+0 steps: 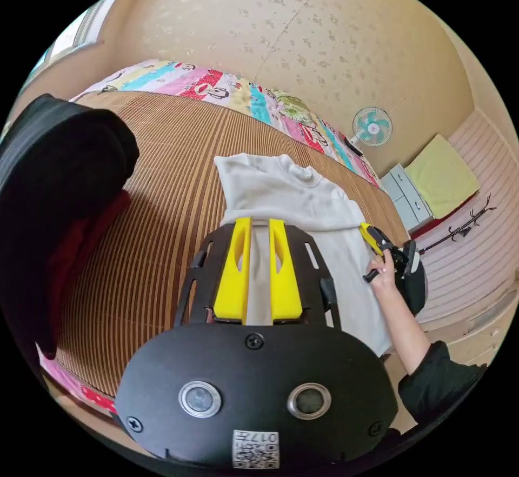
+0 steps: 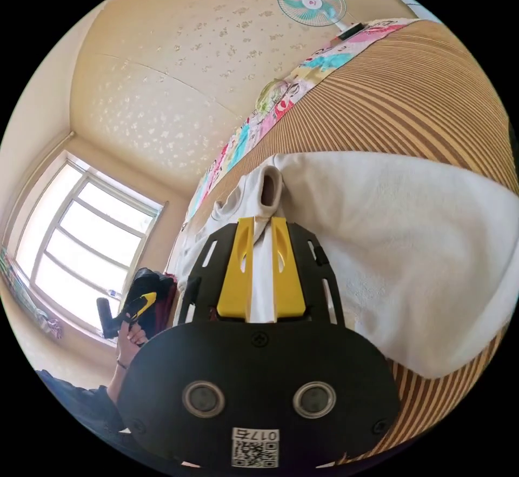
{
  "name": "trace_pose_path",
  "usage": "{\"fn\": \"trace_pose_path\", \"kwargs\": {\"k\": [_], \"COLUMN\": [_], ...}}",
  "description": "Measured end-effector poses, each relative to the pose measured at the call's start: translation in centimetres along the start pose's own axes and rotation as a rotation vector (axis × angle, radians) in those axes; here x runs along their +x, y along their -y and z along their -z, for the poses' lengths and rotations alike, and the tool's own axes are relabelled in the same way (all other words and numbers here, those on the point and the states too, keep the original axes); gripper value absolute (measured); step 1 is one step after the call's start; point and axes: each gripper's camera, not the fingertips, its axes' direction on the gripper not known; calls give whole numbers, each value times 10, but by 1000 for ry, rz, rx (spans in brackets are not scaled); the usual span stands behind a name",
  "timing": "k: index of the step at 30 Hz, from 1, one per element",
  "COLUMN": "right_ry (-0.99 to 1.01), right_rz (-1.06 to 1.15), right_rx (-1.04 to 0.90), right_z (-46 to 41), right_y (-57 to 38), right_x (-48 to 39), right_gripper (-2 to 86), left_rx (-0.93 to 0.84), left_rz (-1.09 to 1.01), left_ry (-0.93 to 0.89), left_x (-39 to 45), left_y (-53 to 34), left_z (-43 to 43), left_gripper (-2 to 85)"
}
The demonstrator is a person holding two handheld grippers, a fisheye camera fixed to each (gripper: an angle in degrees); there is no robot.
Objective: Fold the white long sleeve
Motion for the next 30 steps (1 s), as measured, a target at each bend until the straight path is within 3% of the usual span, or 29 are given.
{"fn": "trace_pose_path", "kwargs": {"k": [3,5,7,10,12,15,17,22,25,27,30], "right_ry": [62,14,-107,-391,-508,-533,-544,-796,-686,-472,-359], "right_rz": [187,186,130,-127,-271,-360,-382,-379,-290,-151,-129], "right_rx": [97,168,234,276,234,137,91,-86,19,262,404], "right_z": [46,76,104,137,143,127,111,61,94,156,205], "right_y": [0,0,1,5,9,16,23,55,63,41,-4], "right_x": [-47,-59,-61,-42,-19,8,19,38,13,-19,-16], "right_gripper": [58,67,72,89,109,124,129,86,40,37,39], "left_rx": [20,11,-31,-143,-160,-165,-156,-152,-153,-152,-147], "left_rz": [-153,-197,-201,-156,-103,-85,-115,-149,-145,-131,-113], "left_ry": [4,-29,-89,-62,-68,-82,-40,28,19,-8,-46], "left_x": [47,63,69,59,44,34,40,44,35,25,9], "left_y": [-61,-87,-105,-112,-111,-114,-118,-125,-126,-126,-127], "left_z": [-8,-28,-67,-117,-128,-138,-142,-156,-162,-165,-170], "left_gripper": [81,82,81,77,58,33,31,30,30,30,27]}}
